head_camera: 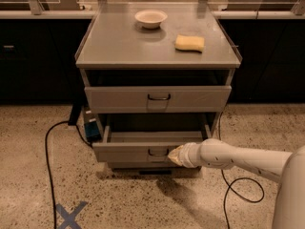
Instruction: Close middle drawer
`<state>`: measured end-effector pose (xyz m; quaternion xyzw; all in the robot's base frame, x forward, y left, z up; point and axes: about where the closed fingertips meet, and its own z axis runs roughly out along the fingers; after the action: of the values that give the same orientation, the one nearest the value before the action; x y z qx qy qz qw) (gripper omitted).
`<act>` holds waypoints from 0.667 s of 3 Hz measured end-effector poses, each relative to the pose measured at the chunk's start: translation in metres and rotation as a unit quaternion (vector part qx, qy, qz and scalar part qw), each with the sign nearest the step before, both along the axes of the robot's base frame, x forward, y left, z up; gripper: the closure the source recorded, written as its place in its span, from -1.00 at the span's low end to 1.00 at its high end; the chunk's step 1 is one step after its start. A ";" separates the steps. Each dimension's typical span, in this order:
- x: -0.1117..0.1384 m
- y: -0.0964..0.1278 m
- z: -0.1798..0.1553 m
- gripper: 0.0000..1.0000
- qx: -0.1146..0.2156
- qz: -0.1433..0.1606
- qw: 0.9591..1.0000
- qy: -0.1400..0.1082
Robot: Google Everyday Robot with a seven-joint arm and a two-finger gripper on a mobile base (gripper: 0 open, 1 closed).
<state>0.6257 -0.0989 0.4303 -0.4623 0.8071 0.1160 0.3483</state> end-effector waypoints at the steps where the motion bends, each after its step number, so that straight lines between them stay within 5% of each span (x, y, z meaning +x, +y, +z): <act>1: 0.004 0.002 -0.003 1.00 -0.002 0.002 1.000 0.000; 2: 0.026 0.006 -0.008 1.00 -0.018 0.005 1.000 -0.002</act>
Offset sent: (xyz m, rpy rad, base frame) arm 0.0666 0.0133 -0.0155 -0.1010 -0.0167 0.0301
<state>0.6516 -0.0931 0.4226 -0.4730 0.8060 0.1022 0.3408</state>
